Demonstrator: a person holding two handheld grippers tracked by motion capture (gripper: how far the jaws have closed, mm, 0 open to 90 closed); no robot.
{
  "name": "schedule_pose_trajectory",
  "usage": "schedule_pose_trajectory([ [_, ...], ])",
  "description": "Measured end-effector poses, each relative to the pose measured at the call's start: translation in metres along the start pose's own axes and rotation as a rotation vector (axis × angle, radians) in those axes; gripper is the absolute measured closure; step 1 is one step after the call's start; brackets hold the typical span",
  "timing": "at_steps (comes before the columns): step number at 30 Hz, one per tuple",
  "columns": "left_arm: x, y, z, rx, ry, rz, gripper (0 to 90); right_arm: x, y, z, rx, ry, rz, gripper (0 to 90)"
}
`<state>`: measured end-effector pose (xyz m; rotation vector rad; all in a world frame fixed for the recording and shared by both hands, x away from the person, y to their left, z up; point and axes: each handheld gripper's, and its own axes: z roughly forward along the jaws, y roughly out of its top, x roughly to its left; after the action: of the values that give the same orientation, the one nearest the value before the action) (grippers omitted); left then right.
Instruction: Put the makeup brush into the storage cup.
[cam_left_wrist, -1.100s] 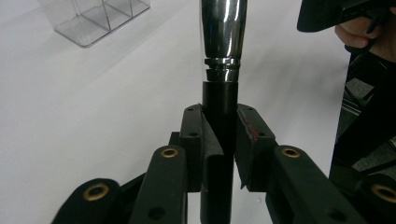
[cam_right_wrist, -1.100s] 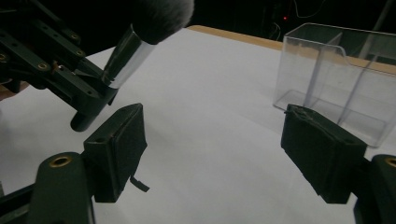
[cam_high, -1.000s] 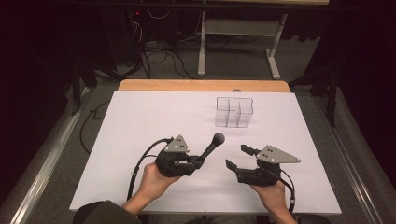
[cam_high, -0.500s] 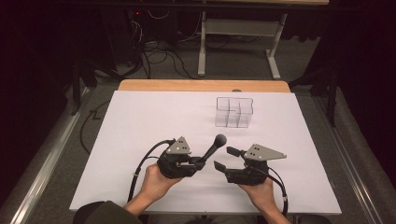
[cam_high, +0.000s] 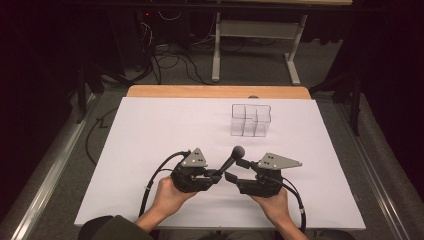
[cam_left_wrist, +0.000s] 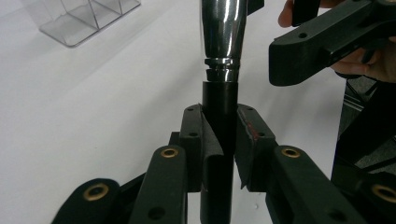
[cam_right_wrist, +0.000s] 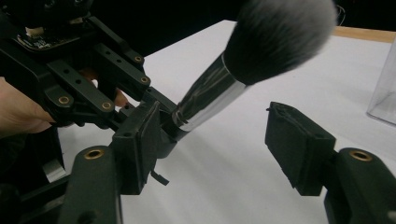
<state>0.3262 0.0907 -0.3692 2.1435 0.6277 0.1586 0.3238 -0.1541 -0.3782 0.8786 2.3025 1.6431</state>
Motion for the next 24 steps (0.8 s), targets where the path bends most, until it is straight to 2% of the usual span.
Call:
schedule_pose_trajectory([
  [14,-0.0026,0.0001,0.0041,0.008,0.000,0.009,73.9,-0.0013,0.0013,0.0038,-0.003,0.053,0.036,47.1],
  [24,-0.0043,0.0001,0.0057,0.011,0.008,0.020,73.9,-0.0026,0.0012,0.0047,-0.005,0.064,0.065,50.9],
])
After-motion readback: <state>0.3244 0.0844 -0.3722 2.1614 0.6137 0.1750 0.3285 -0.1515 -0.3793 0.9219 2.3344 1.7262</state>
